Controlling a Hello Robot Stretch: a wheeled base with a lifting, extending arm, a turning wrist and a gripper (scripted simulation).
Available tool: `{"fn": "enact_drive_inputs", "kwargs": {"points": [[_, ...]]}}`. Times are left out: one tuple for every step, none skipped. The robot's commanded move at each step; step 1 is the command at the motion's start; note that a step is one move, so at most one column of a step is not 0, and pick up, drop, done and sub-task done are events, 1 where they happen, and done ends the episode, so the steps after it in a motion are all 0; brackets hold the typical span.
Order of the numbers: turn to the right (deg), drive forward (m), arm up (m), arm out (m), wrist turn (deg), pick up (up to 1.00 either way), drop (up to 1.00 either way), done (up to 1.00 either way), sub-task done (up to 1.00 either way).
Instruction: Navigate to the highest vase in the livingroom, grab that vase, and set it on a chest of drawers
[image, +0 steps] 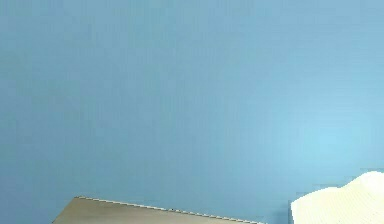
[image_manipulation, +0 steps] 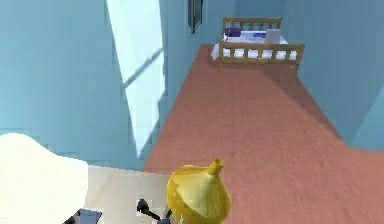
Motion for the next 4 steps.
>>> {"fn": "enact_drive_inputs", "kwargs": {"points": [[0.0, 0.0, 0.18, 0.0, 0.0, 0.0, 0.0, 0.0, 0.0], [0.0, 0.0, 0.0, 0.0, -45.0, 0.0, 0.0, 0.0, 0.0], [0.0, 0.0, 0.0, 0.0, -30.0, 0.0, 0.0, 0.0, 0.0], [0.0, 0.0, 0.0, -0.04, 0.0, 0.0, 0.0, 0.0, 0.0]]}}
